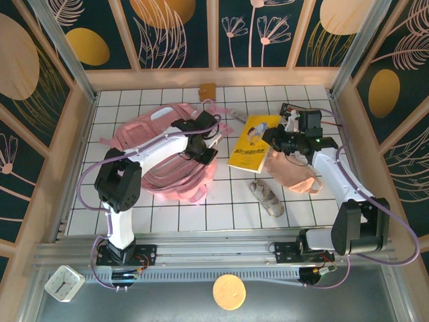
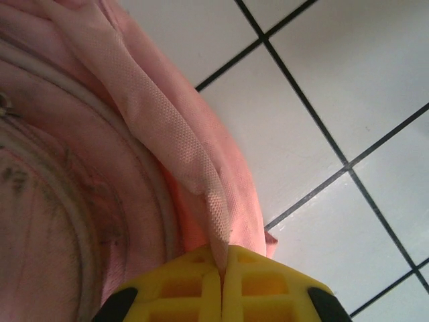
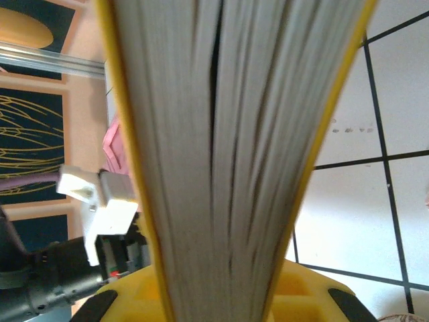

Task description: Pack the student bag

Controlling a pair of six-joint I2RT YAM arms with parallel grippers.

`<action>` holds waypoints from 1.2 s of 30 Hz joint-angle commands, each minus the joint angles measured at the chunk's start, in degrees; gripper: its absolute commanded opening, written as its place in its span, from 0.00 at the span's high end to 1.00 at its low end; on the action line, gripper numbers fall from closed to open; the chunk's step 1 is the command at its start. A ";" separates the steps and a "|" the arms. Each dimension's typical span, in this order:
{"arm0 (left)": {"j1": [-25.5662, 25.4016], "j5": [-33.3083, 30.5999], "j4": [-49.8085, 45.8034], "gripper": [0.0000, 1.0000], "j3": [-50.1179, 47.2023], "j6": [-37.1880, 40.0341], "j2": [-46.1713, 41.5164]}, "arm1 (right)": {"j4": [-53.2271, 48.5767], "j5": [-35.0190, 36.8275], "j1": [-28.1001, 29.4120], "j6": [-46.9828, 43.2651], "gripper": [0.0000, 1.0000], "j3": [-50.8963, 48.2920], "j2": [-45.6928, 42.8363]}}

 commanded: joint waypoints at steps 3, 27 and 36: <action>0.12 -4.11 -8.55 1.00 11.54 -2.03 -1.26 | 3.56 -2.14 2.70 4.99 1.00 2.19 0.98; 0.12 1.73 -13.53 1.00 30.49 -9.17 0.48 | 62.82 11.16 29.06 38.89 1.00 6.44 38.29; 0.20 0.94 -12.46 1.00 28.20 -8.66 1.25 | 54.48 11.19 30.95 38.55 0.69 22.40 50.21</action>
